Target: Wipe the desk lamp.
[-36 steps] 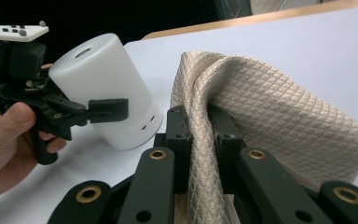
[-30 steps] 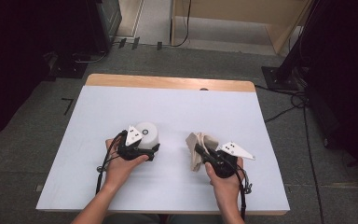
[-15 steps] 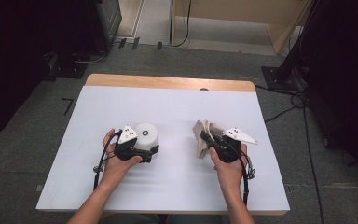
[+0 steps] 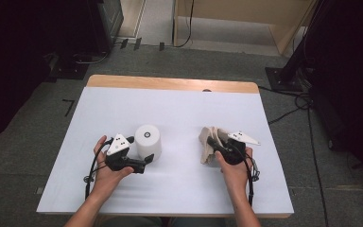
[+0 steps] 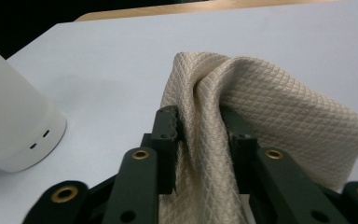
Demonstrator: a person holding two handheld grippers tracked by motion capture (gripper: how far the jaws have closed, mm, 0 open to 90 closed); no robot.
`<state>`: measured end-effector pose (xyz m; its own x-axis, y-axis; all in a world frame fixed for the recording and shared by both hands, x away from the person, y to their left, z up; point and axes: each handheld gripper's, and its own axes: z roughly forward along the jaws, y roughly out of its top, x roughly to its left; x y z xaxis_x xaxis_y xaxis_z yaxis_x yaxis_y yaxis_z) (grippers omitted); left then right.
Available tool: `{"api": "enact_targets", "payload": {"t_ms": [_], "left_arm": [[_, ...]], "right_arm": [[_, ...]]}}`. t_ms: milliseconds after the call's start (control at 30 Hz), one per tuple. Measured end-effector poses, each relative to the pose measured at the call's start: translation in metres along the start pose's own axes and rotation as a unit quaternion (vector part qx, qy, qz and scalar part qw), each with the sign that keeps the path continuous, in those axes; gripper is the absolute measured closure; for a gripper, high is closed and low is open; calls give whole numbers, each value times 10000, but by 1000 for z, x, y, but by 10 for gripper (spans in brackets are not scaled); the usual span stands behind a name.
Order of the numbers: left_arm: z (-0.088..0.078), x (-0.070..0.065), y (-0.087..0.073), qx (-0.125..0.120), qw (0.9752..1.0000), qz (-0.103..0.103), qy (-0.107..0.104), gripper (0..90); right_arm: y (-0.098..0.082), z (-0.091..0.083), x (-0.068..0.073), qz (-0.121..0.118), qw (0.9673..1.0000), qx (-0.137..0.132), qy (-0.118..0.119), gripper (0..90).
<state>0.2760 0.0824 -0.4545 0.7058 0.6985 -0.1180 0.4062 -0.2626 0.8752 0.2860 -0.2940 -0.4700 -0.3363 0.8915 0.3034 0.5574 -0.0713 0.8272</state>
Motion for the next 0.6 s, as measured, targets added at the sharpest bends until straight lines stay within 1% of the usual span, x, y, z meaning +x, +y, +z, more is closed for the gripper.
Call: {"api": "enact_targets", "payload": {"t_ms": [100, 200, 233, 333, 400, 467, 500, 600], "left_arm": [[-6, -2, -1, -34, 10000, 11, -27, 0], [-12, -3, -4, -16, 10000, 39, -48, 0], [-14, -3, -6, -8, 10000, 35, -43, 0], [-19, -2, -10, -5, 10000, 13, -10, 0], [-24, 0, -13, 15, 10000, 6, 22, 0], [-27, 1, -16, 40, 10000, -26, 42, 0], [-28, 1, -17, 72, 9999, -50, 91, 0], [-34, 3, -21, 46, 9998, -122, 115, 0]], "right_arm": [[0, -1, -4, 5, 10000, 50, 20, 580], [-1, -4, -9, 2, 9999, 102, 55, 500], [-2, -5, -10, -17, 9999, 97, 42, 469], [-3, -9, -13, -71, 9998, 139, -102, 381], [-4, -11, -15, -105, 9995, 252, -127, 328], [-6, -13, -16, -228, 9990, 367, -133, 272], [-6, -14, -16, -244, 9988, 411, -126, 248], [-8, -19, -15, -466, 9974, 534, -126, 177]]}}
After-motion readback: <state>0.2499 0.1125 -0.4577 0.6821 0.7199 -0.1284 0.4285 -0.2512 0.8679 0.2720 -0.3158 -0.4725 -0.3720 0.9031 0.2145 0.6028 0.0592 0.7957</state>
